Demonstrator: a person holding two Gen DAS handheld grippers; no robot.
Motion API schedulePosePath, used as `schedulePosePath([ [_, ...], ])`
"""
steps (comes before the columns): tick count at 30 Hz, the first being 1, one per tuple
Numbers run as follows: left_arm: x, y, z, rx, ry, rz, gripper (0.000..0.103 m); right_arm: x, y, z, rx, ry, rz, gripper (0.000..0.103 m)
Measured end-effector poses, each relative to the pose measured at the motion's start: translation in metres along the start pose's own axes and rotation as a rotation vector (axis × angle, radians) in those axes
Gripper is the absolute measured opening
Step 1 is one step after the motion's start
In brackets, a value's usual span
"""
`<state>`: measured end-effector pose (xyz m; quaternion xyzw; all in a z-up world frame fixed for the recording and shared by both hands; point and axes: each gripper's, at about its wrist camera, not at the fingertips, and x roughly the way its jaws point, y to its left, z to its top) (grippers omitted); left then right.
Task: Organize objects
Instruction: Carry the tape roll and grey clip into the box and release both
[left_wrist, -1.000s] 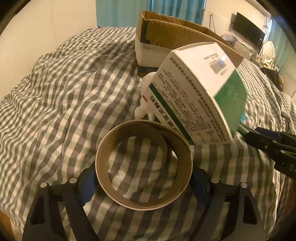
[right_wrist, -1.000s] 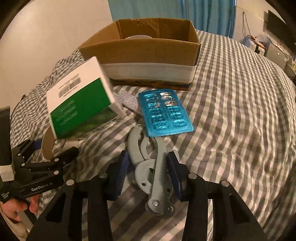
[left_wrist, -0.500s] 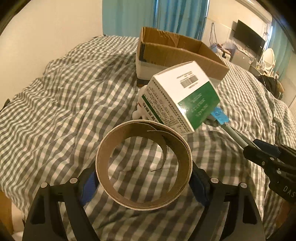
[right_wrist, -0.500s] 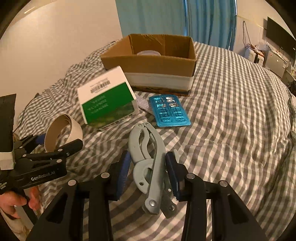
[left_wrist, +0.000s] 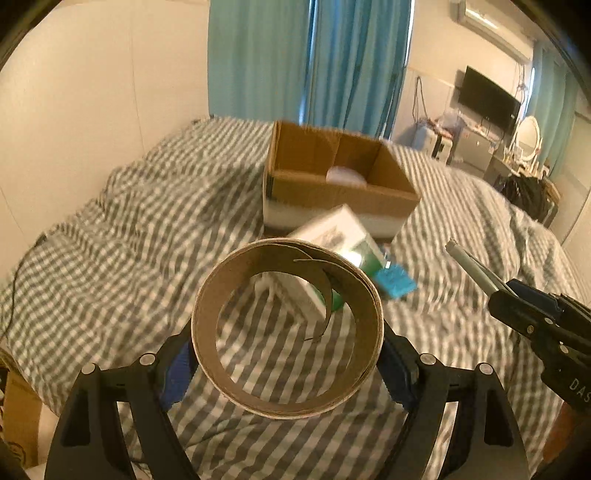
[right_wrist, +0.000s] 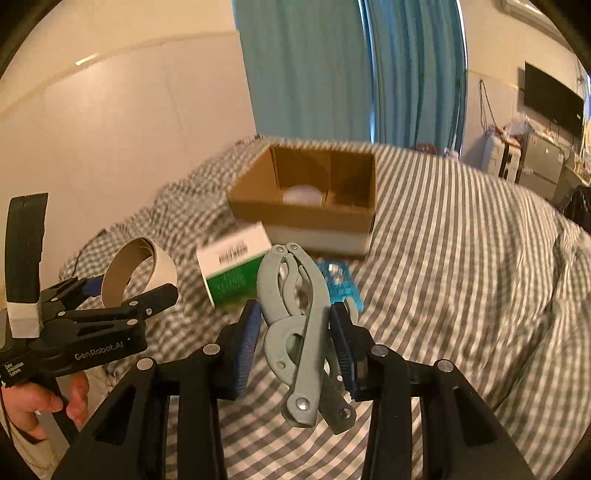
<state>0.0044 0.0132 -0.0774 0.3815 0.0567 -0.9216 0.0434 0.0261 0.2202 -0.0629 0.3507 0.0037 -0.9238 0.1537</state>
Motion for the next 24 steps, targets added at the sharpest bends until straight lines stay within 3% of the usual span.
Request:
schedulePosePath([
  [10,-0.008,-0.019,0.074,0.024,-0.108,-0.006,0.086,-0.003,-0.013,0.064,-0.046,-0.095,0.005,0.039],
  [24,0.052,-0.028,0.164,0.075,-0.14,-0.034,0.086,0.05,-0.026,0.16,-0.067,-0.154,-0.066,0.039],
])
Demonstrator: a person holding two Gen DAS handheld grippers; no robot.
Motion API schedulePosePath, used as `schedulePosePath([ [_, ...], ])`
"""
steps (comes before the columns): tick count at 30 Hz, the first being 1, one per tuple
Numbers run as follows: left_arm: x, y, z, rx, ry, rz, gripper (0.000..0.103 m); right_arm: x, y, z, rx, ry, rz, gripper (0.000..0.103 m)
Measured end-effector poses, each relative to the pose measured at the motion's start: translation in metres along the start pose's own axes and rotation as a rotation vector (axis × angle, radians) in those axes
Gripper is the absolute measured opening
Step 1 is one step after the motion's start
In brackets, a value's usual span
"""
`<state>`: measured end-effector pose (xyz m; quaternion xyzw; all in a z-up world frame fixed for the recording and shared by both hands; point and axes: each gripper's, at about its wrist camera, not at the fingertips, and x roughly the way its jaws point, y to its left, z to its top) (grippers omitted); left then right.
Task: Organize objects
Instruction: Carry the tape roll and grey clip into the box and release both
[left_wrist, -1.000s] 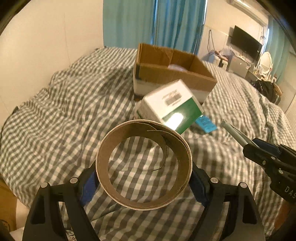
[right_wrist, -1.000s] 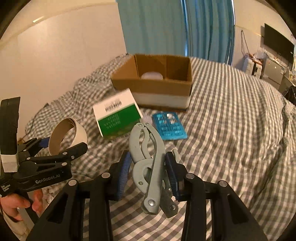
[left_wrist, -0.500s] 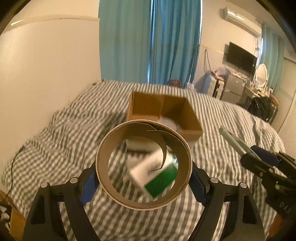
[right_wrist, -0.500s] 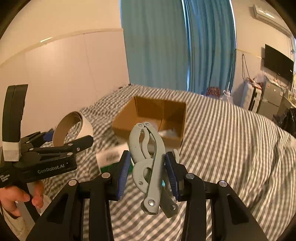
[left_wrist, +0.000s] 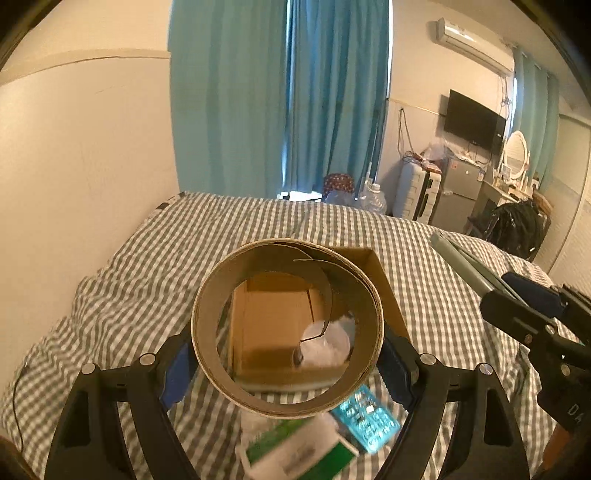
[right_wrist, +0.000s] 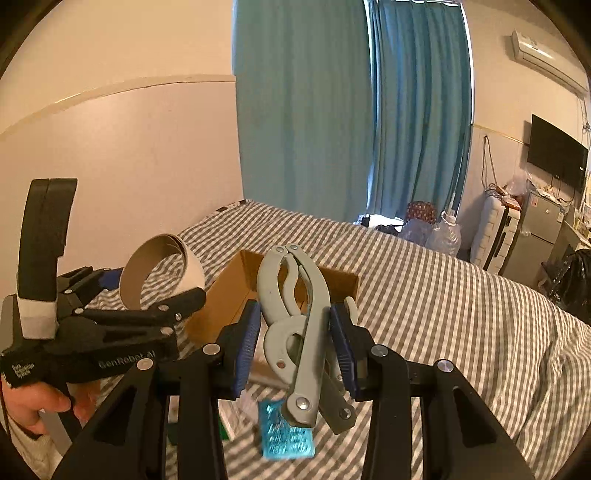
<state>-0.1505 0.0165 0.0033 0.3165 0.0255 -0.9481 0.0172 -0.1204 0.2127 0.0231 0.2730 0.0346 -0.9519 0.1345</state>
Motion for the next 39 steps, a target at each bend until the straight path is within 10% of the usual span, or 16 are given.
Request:
schedulePosePath([
  [21,0.131,-0.006,0.013,0.093,0.129,-0.009,0.086,0.141,-0.026,-0.004,0.043,0.122,-0.022,0.038],
  [39,0.15,-0.008,0.002,0.113,0.187,-0.011,0.098,0.147,-0.029,-0.003,0.107,0.127,0.014,0.052],
])
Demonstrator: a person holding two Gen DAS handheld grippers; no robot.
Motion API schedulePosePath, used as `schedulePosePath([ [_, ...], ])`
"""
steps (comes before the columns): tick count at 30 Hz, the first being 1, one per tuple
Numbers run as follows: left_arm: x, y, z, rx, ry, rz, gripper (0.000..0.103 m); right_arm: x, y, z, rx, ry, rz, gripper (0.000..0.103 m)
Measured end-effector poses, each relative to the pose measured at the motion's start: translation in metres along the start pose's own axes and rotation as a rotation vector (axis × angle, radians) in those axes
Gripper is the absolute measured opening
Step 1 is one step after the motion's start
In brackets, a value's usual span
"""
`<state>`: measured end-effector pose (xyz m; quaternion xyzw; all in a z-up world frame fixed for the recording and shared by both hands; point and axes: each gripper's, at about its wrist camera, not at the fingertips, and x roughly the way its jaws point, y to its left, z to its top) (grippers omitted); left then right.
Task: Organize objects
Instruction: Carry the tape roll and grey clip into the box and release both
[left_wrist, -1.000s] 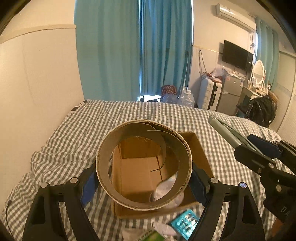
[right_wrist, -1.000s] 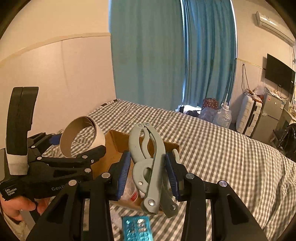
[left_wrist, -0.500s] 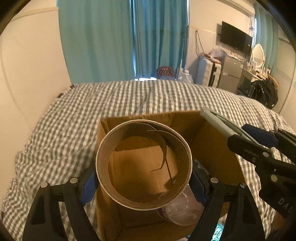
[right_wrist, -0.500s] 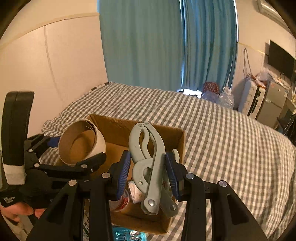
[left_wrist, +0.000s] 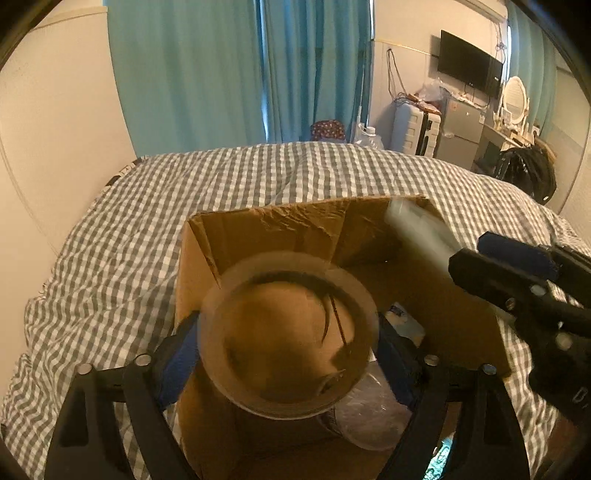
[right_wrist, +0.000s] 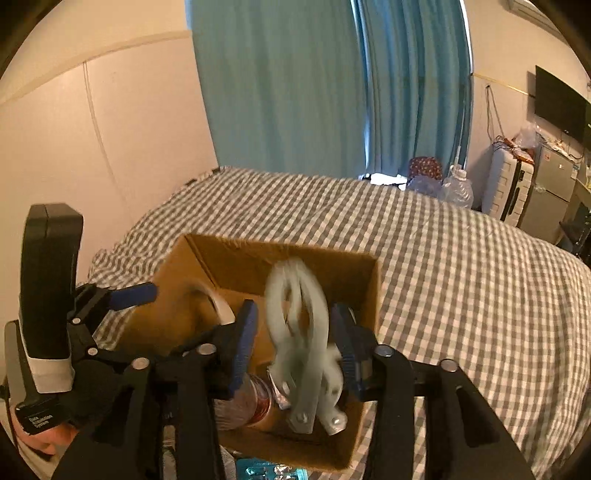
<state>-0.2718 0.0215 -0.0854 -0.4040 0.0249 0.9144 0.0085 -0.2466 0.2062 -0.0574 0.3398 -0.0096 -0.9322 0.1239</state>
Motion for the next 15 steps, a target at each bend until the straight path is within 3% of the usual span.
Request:
schedulePosePath([
  [1,-0.004,-0.001,0.001,0.0,-0.005,0.01,0.101,-0.006,-0.001,0.002,0.005,-0.008,-0.005,0.06],
  [2,-0.01,-0.001,0.002,0.003,-0.013,0.017,0.102,-0.013,-0.001,0.005,0.01,-0.019,-0.008,0.061],
  [7,-0.048,-0.003,0.012,0.012,-0.043,0.038,0.102,-0.062,0.004,0.019,-0.001,-0.071,-0.027,0.061],
  [15,-0.149,-0.013,0.021,0.023,-0.172,0.063,0.102,-0.166,0.031,0.03,-0.062,-0.172,-0.07,0.065],
])
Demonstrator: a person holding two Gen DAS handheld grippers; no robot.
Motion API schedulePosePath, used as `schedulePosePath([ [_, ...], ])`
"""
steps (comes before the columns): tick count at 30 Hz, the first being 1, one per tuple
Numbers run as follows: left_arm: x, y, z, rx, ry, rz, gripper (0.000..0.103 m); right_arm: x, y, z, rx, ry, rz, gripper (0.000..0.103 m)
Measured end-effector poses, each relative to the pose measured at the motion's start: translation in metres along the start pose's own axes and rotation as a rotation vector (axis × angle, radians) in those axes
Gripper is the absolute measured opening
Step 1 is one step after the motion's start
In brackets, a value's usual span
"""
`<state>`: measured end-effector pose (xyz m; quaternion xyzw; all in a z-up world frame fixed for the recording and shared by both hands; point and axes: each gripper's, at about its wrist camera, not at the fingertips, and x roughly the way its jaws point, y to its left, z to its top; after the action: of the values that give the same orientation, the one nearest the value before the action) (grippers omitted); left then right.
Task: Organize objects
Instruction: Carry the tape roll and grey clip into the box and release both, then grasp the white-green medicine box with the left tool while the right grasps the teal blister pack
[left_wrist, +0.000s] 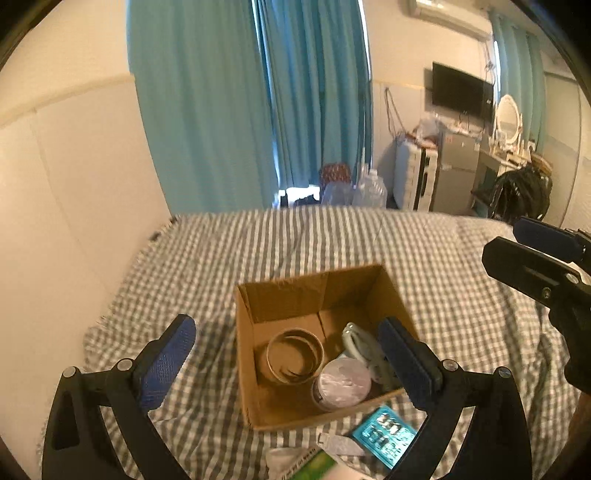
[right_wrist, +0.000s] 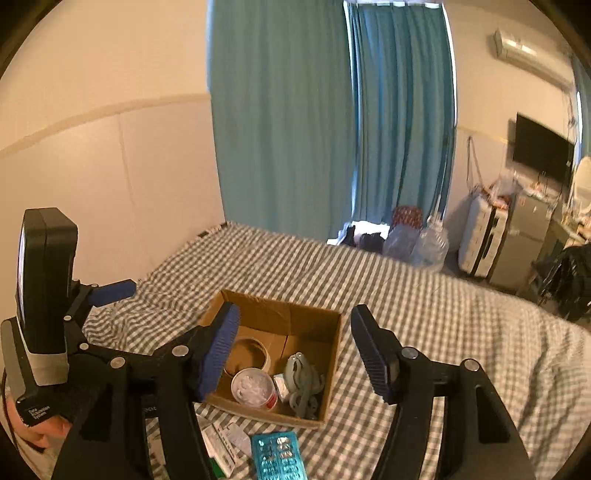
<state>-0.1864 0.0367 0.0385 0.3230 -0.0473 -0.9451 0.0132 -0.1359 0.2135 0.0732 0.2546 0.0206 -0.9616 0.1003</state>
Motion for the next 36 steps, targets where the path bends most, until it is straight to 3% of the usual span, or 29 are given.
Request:
schedulePosePath([
  [8,-0.074,-0.007,-0.019,-0.014,-0.037,0.01,0.103,-0.082,0.012,-0.004,-0.037,-0.045,0.012,0.077],
  [16,-0.097,-0.014,-0.071,-0.049,-0.009,0.005,0.103,-0.115,0.018,-0.044,-0.07,-0.024,0.029,0.087],
  [22,-0.085,-0.018,-0.113,-0.054,0.037,0.002,0.103,-0.09,0.01,-0.088,-0.075,0.05,0.026,0.088],
  [29,-0.037,-0.03,-0.168,-0.039,0.134,-0.018,0.103,-0.033,-0.006,-0.136,-0.02,0.176,0.028,0.088],
  [36,-0.001,-0.029,-0.188,0.02,0.163,-0.03,0.103,0.024,-0.01,-0.167,0.004,0.285,0.053,0.088],
])
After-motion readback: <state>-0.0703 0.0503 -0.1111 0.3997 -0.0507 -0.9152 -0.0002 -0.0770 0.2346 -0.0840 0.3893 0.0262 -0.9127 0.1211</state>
